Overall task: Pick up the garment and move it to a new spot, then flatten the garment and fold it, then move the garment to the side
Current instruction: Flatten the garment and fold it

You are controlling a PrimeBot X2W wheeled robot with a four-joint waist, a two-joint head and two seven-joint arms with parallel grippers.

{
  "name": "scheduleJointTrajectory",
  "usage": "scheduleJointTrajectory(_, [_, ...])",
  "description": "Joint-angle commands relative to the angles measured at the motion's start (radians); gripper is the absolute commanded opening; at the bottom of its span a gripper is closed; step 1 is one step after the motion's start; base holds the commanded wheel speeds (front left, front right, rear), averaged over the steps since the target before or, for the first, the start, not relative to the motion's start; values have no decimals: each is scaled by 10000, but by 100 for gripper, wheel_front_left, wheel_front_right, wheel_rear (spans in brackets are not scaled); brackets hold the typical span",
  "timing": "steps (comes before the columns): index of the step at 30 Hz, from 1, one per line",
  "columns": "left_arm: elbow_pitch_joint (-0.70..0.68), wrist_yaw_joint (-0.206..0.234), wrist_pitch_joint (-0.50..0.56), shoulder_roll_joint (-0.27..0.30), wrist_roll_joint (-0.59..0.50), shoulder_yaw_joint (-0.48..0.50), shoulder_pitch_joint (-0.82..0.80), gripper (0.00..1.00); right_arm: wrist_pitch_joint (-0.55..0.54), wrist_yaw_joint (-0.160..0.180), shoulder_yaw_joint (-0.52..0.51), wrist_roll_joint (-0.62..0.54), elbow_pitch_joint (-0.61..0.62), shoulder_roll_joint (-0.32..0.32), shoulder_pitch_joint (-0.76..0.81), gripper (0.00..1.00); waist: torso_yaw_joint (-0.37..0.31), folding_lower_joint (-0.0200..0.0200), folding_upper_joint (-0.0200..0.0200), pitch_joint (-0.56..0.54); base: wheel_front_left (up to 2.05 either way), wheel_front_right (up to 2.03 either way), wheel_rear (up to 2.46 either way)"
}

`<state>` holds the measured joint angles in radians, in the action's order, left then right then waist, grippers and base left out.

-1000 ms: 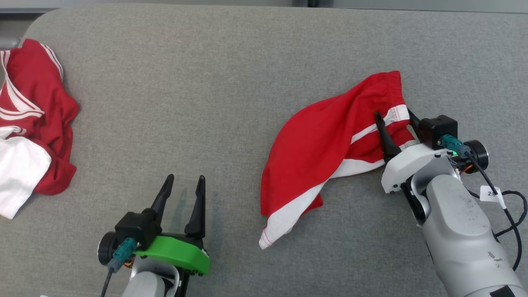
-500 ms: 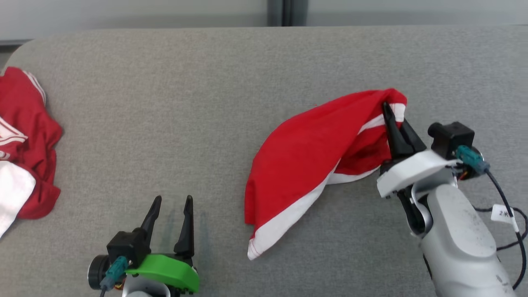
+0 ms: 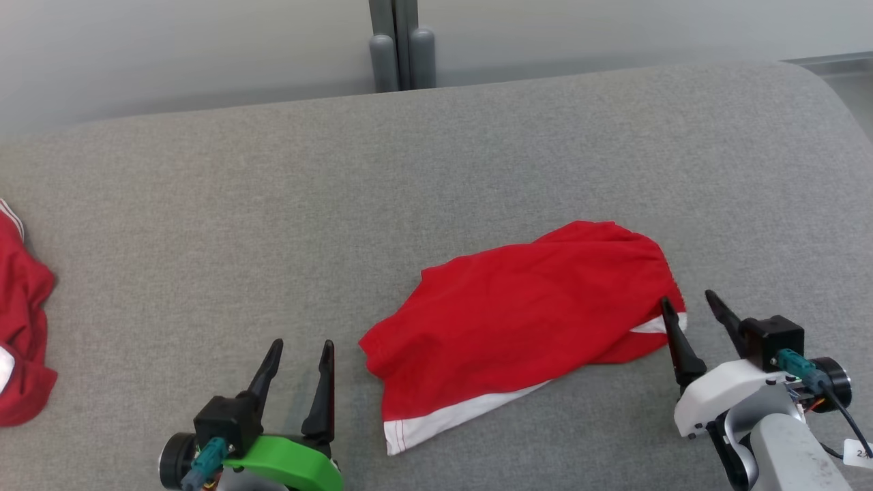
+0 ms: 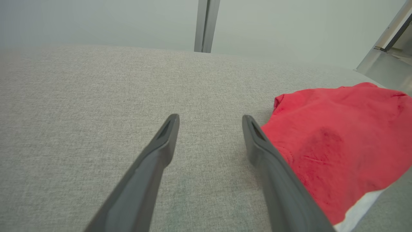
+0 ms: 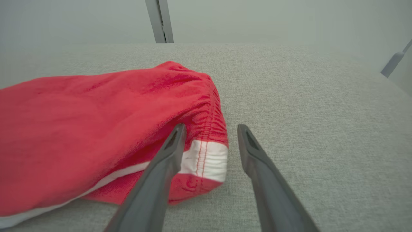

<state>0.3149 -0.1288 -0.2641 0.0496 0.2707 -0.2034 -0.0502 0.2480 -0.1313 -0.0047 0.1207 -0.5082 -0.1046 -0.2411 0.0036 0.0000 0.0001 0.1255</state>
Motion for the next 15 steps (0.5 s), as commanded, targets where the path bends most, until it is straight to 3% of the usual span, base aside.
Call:
scheduleJointTrajectory(1, [-67,-27,-6,29,-46,-78,-5,100,106,10,-238,-260,55,123,84,100,21,0,-1,34,0,0,0])
scheduleJointTrajectory(8, [-452,-28,-6,28,229,-932,-155,100,177,10,-1065,-1268,1067,475,130,100,187,0,-1,226,0,0,0])
scheduleJointTrajectory(15, [-400,-27,-6,311,834,-2649,-206,100,180,10,-897,-1101,1422,520,269,100,342,0,-1,273,0,0,0])
